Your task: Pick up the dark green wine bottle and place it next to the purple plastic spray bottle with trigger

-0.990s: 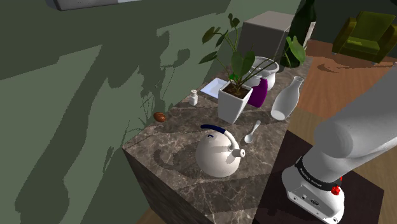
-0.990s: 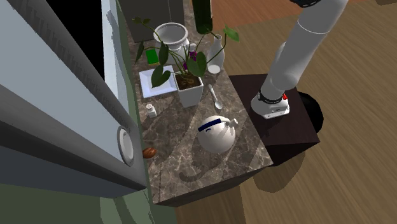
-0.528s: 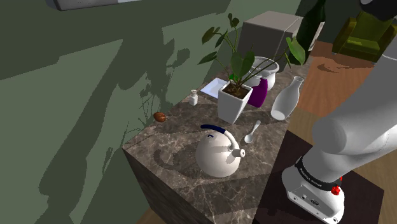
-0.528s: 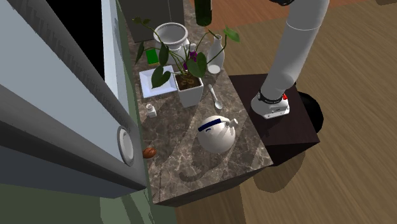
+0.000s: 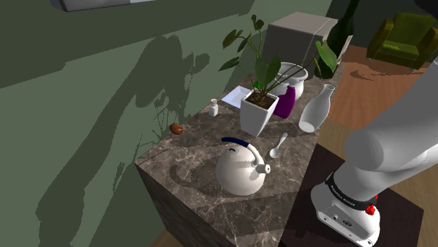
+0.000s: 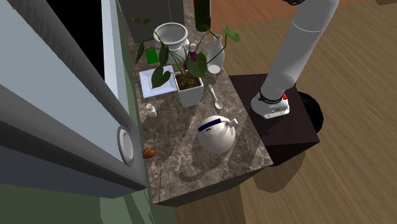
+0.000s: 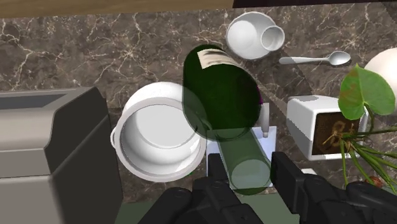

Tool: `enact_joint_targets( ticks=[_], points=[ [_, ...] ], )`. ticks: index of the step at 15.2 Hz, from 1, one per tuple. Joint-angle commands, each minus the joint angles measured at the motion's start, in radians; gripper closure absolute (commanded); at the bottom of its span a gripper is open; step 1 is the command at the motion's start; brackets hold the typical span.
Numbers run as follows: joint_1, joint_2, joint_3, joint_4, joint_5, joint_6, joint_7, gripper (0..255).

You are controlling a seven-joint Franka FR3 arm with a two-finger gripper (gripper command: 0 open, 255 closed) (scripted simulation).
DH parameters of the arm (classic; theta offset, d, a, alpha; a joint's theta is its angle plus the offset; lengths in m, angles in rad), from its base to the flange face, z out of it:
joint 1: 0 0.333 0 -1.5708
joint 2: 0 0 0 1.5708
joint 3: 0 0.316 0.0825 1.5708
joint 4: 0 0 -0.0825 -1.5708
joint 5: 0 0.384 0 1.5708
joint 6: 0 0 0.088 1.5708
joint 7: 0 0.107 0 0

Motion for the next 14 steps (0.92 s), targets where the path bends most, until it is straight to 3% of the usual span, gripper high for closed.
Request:
enact_joint_targets(
  ticks=[1,14],
  points=[
    [0.006,-0.025,0.004,-0.059,-0.011,0.037,0.004,255],
    [0.022,-0.126,0.021,-0.362,-0.05,0.246,0.018,255]
  ],
)
